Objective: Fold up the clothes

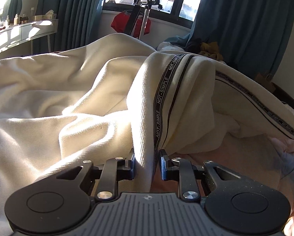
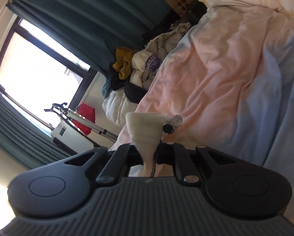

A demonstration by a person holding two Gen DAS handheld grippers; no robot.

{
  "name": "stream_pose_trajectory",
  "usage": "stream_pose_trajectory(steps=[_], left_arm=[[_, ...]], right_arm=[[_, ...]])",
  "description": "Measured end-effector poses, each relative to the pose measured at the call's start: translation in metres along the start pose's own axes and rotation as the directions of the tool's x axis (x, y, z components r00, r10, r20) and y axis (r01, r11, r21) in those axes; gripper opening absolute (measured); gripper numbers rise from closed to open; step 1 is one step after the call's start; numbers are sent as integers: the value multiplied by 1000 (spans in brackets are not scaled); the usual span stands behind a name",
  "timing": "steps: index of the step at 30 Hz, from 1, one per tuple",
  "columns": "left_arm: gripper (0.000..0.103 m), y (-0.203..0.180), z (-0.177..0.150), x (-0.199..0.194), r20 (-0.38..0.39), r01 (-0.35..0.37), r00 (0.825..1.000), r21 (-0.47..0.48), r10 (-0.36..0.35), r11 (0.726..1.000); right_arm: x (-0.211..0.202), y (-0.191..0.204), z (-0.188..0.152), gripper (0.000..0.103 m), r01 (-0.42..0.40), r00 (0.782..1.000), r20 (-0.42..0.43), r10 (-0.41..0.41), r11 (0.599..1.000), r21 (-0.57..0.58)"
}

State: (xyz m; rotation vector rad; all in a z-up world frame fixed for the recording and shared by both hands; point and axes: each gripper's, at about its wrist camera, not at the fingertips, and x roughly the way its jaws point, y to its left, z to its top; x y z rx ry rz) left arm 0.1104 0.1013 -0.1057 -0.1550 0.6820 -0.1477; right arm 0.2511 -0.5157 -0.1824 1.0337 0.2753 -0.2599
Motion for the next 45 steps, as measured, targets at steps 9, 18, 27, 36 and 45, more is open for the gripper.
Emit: stream_pose_trajectory(steps=[9,18,27,36,45], left_arm=[[27,-16,-8,-1,-3,-16,1000,99,16,995],[15,-33,-13,-2,31,-39,999,194,34,980],[4,-12,5,-34,147,29,988,56,-37,998],[3,4,0,-113,193,171,966,20,-171,985],[4,-11,-43,-96,-106,197,975,7,-195,980]], right_arm=[[-50,-58,55,9,15,954,296,-51,992,125],[-24,-105,69,9,123,960,218,-175,965,234],[28,-71,94,9,181,975,116,-191,979,93],[-19,2,142,9,39,956,293,-17,997,-69],[-52,-142,93,12,285,929,126,-348,890,357]])
